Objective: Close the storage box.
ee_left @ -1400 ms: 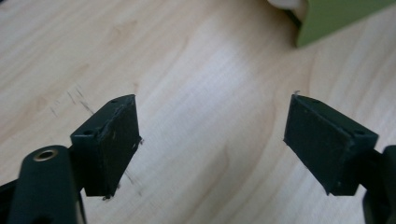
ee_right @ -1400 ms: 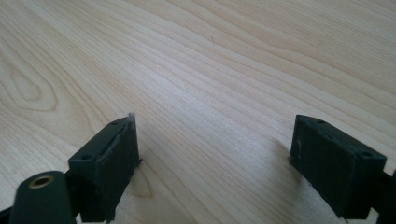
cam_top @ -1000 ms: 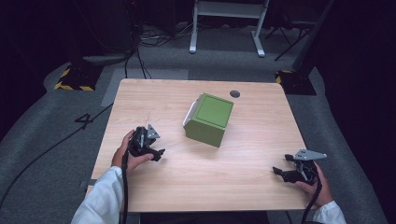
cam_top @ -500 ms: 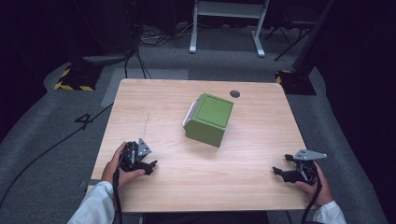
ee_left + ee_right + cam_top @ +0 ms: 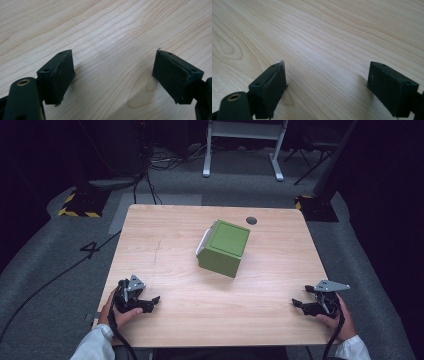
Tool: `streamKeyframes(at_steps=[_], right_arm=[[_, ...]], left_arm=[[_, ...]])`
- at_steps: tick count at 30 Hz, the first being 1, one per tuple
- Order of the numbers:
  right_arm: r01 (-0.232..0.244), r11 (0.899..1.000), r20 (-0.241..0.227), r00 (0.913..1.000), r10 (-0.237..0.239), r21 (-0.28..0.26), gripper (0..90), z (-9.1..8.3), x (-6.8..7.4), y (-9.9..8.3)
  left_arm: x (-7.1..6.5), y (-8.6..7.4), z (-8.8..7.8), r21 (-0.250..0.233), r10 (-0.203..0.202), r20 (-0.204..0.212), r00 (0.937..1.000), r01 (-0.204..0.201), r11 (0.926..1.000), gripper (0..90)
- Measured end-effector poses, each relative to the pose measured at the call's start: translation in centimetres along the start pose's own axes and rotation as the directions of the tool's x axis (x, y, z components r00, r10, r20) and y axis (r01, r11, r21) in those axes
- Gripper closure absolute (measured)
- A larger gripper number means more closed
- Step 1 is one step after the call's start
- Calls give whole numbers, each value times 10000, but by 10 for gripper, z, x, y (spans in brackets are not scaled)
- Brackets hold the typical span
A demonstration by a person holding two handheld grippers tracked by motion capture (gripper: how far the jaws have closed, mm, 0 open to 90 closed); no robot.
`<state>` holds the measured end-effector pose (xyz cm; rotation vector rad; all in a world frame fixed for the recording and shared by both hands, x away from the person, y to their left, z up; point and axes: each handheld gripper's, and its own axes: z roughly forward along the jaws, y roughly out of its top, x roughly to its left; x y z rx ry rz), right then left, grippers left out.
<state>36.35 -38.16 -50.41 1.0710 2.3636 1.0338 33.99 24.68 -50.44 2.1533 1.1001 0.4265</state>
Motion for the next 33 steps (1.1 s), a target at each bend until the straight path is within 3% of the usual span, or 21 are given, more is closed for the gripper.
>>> streamKeyframes(at_steps=[11, 33], right_arm=[[44, 10000, 36, 10000, -43, -18, 156, 0, 1, 0], [53, 10000, 120, 9999, -53, -29, 156, -1, 2, -1]], left_arm=[[-2, -1, -1, 10, -199, -181, 9996, 200, 9998, 178], [0, -1, 0, 15, -145, -48, 9999, 145, 9999, 167]])
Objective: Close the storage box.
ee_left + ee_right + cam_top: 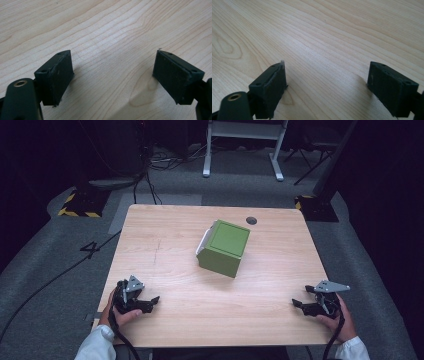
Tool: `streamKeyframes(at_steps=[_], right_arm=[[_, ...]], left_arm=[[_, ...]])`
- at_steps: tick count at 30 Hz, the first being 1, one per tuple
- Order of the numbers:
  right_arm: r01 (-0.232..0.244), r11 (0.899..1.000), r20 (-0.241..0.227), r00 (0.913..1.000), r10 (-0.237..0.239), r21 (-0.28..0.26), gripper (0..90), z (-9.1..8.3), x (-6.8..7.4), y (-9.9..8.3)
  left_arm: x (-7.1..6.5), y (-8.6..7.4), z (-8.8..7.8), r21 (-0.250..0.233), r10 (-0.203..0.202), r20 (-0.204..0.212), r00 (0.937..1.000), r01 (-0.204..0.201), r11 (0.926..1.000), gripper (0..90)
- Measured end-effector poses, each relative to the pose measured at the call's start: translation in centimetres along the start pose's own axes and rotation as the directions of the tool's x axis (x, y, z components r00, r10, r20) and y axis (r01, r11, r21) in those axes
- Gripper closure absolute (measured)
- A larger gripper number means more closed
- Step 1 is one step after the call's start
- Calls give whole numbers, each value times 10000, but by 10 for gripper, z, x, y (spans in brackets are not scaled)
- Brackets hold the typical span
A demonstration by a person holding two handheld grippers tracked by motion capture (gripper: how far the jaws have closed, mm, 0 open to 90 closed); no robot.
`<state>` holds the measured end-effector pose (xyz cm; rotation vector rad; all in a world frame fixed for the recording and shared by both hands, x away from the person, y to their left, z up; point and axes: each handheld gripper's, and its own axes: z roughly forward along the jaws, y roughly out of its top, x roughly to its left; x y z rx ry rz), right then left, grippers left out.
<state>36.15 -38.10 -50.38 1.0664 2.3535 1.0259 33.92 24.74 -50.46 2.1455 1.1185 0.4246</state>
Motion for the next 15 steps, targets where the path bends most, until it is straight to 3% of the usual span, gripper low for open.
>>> streamKeyframes(at_steps=[15], right_arm=[[-13, 10000, -26, 10000, 13, 4, 157, 0, 0, 0]], left_arm=[[0, 1, 0, 0, 37, -13, 10000, -37, 10000, 162]])
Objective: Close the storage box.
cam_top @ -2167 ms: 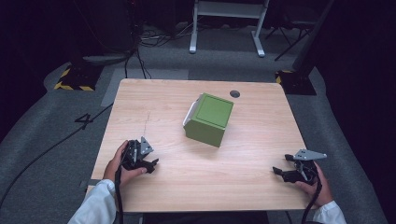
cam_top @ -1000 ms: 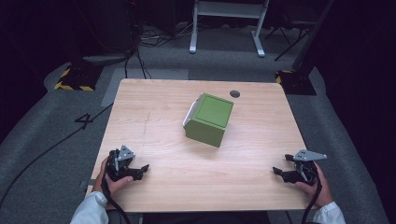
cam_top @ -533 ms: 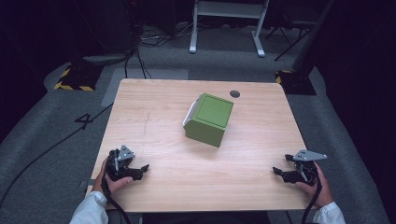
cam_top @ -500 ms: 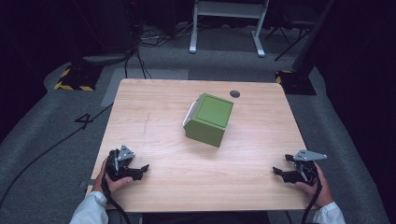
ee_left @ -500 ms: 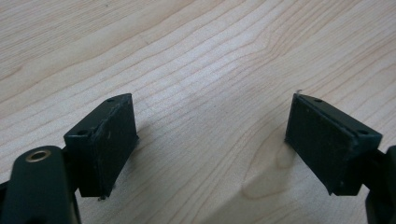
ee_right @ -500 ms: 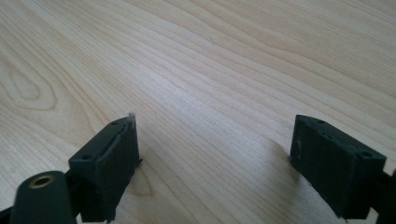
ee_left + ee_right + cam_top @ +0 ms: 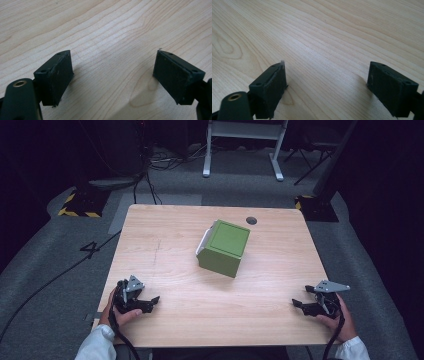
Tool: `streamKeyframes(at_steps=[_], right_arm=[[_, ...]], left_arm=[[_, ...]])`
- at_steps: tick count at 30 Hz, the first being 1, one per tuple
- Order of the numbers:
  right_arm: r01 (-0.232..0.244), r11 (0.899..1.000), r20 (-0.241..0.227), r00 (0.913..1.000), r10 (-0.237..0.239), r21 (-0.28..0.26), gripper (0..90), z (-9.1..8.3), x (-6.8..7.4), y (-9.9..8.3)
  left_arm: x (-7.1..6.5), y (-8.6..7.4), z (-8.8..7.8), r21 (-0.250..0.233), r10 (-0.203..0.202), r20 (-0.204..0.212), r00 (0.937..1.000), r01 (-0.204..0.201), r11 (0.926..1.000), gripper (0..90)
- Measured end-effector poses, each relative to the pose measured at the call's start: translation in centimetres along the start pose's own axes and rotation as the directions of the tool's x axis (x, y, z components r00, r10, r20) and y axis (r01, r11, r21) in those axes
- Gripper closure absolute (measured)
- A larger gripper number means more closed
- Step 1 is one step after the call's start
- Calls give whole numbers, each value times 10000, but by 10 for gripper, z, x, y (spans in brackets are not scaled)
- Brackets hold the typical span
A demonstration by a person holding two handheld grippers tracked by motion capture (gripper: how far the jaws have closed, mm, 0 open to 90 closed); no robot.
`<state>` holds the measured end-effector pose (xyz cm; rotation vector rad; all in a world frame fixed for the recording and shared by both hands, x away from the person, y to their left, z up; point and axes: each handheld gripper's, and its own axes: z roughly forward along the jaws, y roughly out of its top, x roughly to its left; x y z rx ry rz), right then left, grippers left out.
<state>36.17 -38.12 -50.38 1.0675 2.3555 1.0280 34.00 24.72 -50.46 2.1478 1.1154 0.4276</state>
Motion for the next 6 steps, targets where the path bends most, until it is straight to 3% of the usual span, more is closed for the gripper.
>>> streamKeyframes(at_steps=[6], right_arm=[[33, 10000, 42, 10000, -33, -16, 157, 0, 0, 0]], left_arm=[[0, 1, 1, 19, 4, -54, 10000, -4, 10000, 155]])
